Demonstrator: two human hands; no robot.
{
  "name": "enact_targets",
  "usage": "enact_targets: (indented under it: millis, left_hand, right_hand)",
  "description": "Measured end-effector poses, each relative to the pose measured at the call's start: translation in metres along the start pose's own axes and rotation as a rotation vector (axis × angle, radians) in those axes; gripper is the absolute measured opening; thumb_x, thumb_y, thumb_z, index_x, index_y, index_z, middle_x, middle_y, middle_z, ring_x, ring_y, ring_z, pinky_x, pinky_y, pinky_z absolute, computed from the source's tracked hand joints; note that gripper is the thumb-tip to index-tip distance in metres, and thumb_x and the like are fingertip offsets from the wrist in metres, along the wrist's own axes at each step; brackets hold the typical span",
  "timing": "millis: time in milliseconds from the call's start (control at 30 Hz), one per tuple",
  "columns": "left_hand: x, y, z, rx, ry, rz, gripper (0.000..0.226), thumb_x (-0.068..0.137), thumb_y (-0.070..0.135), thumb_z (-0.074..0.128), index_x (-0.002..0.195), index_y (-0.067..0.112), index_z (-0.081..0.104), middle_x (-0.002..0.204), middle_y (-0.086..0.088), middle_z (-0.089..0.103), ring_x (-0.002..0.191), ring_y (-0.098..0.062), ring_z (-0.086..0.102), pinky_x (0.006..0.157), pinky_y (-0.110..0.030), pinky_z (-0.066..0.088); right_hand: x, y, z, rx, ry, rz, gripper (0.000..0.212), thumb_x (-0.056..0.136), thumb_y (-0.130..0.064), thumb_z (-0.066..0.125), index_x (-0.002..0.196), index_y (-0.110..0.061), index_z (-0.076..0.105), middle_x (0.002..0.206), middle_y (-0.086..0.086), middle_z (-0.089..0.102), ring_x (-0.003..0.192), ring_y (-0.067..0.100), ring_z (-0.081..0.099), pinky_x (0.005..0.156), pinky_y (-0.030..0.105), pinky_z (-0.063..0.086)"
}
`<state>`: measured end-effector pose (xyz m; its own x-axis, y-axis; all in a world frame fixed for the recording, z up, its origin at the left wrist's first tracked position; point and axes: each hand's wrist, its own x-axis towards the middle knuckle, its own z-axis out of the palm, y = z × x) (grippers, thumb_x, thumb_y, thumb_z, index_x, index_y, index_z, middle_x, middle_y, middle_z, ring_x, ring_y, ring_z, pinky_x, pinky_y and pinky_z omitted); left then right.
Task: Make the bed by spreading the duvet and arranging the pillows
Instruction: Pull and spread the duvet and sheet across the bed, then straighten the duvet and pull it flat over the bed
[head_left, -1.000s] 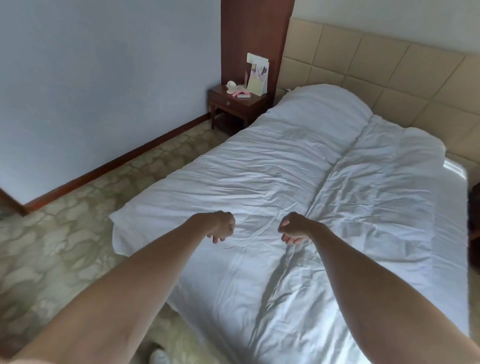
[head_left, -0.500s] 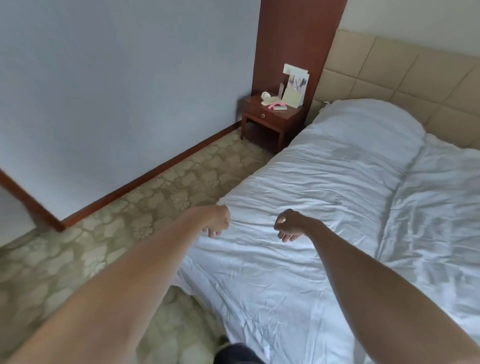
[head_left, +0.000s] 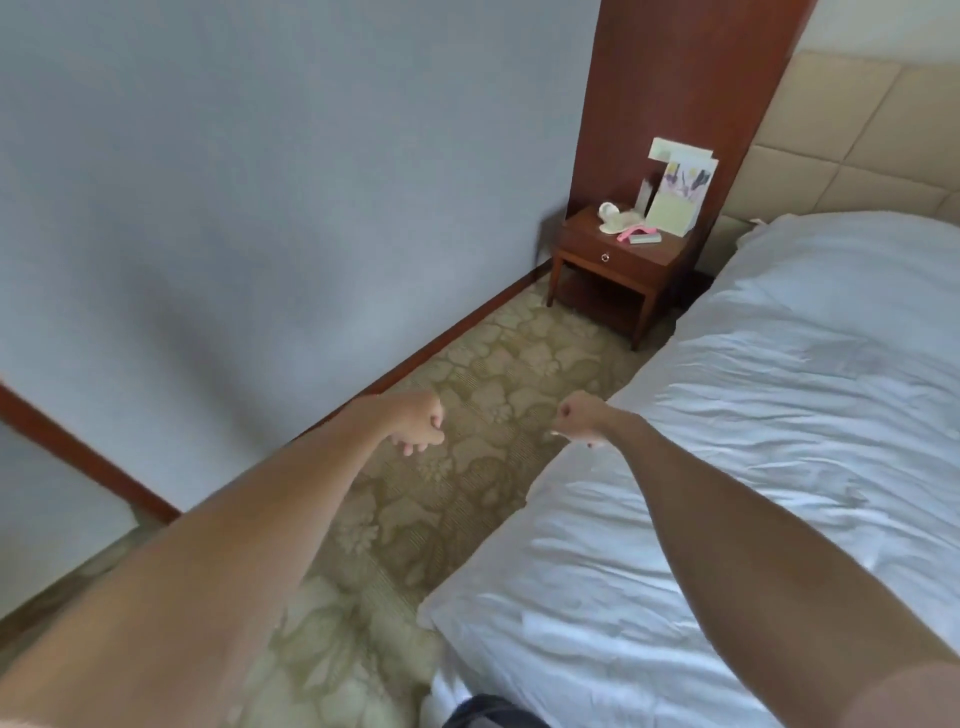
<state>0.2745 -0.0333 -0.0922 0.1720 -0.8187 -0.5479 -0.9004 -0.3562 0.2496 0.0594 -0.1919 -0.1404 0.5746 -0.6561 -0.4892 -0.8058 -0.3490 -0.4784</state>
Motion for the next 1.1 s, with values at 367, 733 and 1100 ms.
enact_targets:
  millis: [367, 733, 1100]
  left_hand:
    - [0.157, -0.122, -0.122, 0.030, -0.044, 0.135, 0.009, 0.091, 0.010, 0.054, 0.082, 0.009, 0.056, 0.087, -0.006, 0.072, 0.081, -0.020, 0.074, 0.070, -0.031, 0.056]
    - [0.338, -0.139, -0.294, 0.142, -0.050, 0.392, 0.014, 0.091, 0.015, 0.055, 0.077, 0.010, 0.054, 0.086, -0.009, 0.073, 0.064, -0.019, 0.068, 0.063, -0.031, 0.053]
    - [0.452, 0.006, -0.326, 0.354, -0.118, 0.743, 0.012, 0.087, 0.021, 0.059, 0.077, 0.016, 0.054, 0.093, -0.007, 0.067, 0.077, -0.021, 0.073, 0.076, -0.037, 0.056]
  right_hand:
    - [0.163, -0.112, -0.057, 0.064, 0.014, 0.050, 0.029, 0.097, -0.021, 0.054, 0.070, -0.015, 0.045, 0.064, 0.000, 0.042, 0.053, 0.014, 0.039, 0.049, 0.019, 0.043]
    - [0.247, -0.120, -0.159, 0.213, 0.311, 0.313, 0.026, 0.096, -0.024, 0.056, 0.075, -0.013, 0.046, 0.061, 0.005, 0.051, 0.053, 0.017, 0.050, 0.061, 0.025, 0.046]
    - [0.252, -0.037, -0.214, 0.387, 0.502, 0.674, 0.020, 0.093, -0.025, 0.061, 0.084, -0.007, 0.058, 0.064, 0.014, 0.063, 0.052, 0.021, 0.060, 0.057, 0.027, 0.050]
